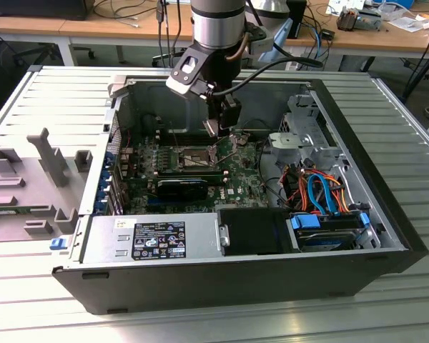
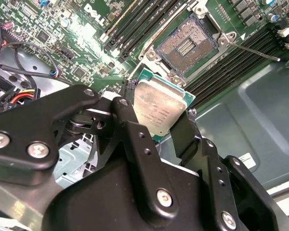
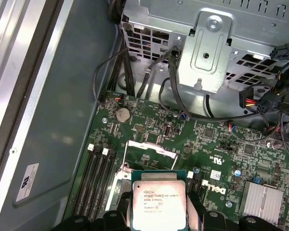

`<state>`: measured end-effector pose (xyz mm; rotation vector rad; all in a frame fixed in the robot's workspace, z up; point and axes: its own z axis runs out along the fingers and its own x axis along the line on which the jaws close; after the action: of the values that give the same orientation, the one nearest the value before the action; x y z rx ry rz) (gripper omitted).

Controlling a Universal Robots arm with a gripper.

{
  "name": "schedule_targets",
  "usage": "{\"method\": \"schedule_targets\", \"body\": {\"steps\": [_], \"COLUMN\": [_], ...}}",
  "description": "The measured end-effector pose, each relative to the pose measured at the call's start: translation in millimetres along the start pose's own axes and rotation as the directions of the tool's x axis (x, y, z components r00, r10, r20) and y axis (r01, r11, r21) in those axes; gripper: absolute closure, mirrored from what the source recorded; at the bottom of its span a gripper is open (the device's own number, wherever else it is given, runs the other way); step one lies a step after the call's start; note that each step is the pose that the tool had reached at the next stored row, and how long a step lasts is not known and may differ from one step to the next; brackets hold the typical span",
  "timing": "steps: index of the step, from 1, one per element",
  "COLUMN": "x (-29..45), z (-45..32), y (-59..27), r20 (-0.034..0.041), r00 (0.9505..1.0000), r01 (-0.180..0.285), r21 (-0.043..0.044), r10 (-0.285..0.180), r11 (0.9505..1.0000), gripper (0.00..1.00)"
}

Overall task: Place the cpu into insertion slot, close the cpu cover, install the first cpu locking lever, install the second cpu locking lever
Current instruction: 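Place the cpu into insertion slot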

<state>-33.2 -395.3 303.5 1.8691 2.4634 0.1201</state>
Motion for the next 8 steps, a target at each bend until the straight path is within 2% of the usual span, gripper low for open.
{"method": "schedule_targets", "body": {"steps": [8], "x": [-0.1], "z": [0.0], "y": [0.0], "r20": [0.0009], "r00": [1.0000], "r01": [-0.009], "r21": [0.0000], "r10": [0.009], "r11": [1.0000], "gripper": [0.46]}}
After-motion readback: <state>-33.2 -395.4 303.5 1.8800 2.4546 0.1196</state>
